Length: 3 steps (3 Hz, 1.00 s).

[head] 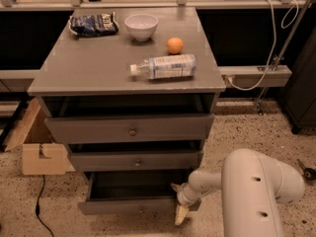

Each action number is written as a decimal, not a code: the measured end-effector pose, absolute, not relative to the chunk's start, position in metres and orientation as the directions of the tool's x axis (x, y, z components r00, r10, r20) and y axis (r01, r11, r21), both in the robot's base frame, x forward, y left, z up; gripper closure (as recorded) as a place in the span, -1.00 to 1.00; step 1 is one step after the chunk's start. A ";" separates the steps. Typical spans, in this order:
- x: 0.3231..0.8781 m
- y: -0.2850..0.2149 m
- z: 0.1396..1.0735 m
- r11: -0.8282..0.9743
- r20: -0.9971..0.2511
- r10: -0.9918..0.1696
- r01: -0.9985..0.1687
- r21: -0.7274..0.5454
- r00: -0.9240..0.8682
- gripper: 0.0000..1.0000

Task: Open bottom drawer

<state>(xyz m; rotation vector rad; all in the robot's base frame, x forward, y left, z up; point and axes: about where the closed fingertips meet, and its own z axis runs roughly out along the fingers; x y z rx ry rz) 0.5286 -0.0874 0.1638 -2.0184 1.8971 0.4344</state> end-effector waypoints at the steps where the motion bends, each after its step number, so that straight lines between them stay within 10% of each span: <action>1: 0.490 -0.082 0.158 -0.091 -0.448 -0.892 -0.994 0.063 0.054 -0.93; 3: 0.456 -0.088 0.159 -0.076 -0.426 -0.905 -0.986 0.145 0.007 -0.01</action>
Offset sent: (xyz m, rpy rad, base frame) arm -0.0851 -0.0030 -0.0071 -0.0428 0.2213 0.0246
